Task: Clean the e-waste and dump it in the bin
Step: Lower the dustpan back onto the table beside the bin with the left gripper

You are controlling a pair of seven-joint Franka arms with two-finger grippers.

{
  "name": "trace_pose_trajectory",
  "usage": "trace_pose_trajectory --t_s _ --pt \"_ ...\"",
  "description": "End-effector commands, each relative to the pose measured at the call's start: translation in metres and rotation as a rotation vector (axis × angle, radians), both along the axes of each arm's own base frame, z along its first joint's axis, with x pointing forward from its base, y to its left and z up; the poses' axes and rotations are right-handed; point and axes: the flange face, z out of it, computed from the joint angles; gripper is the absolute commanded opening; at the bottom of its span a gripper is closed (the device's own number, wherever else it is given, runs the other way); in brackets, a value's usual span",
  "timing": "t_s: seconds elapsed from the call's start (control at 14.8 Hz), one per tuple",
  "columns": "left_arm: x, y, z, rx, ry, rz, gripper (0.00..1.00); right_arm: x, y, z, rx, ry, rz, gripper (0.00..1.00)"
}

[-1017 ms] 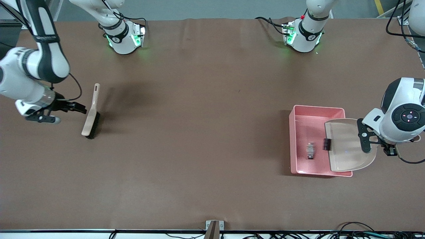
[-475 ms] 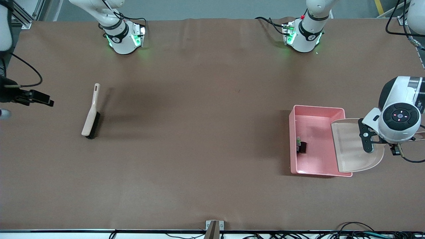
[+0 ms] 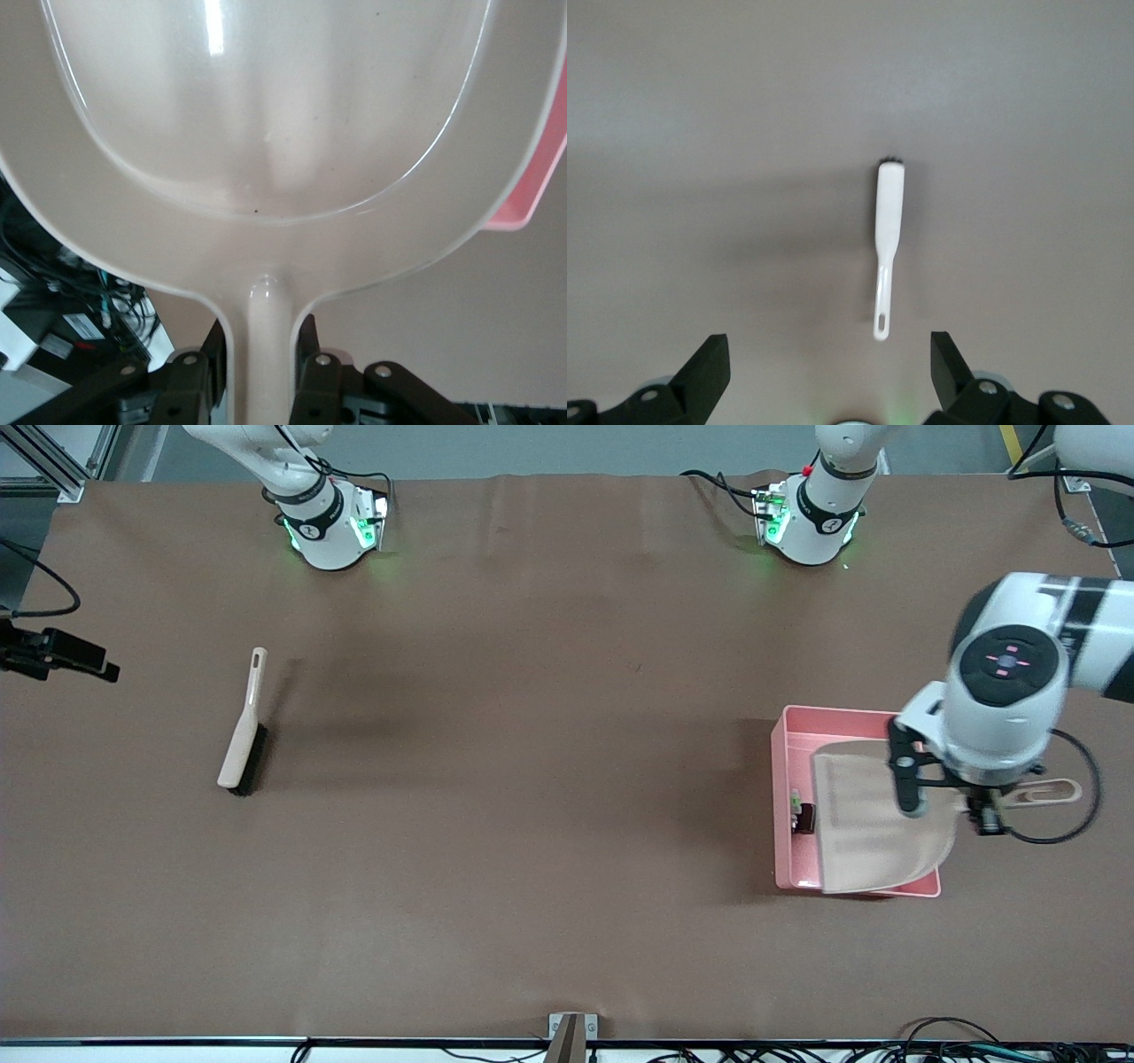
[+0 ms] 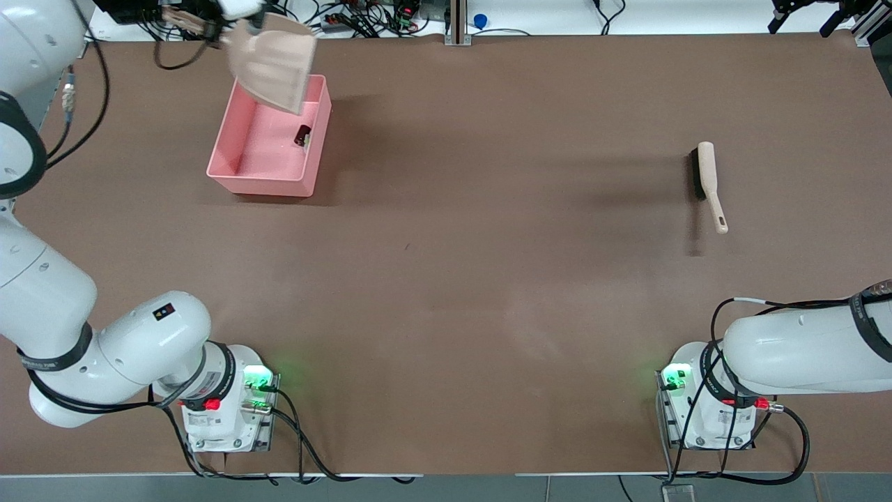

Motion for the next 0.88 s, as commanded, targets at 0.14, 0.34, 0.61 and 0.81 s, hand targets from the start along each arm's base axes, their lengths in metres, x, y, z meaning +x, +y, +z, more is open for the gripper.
trace_pose_trajectory --t_s 0.14,0.34,0.61,0.81 --pt "-0.016 -0.127 -0.045 -0.131 -0.007 0.040 0.09 -0.017 0.003 0.033 -0.030 -0.026 -0.004 1.00" --pt "-0.024 -0.188 -0.095 -0.271 0.001 0.117 0.09 -0.008 -0.006 0.041 -0.027 -0.064 0.070 1.00" --pt "-0.026 -0.212 -0.164 -0.347 0.048 0.135 0.09 -0.005 0.007 0.053 -0.033 -0.094 0.085 1.00" --pt "-0.036 -0.231 -0.190 -0.328 0.063 0.100 0.09 -0.004 0.025 0.057 -0.060 -0.099 0.122 1.00"
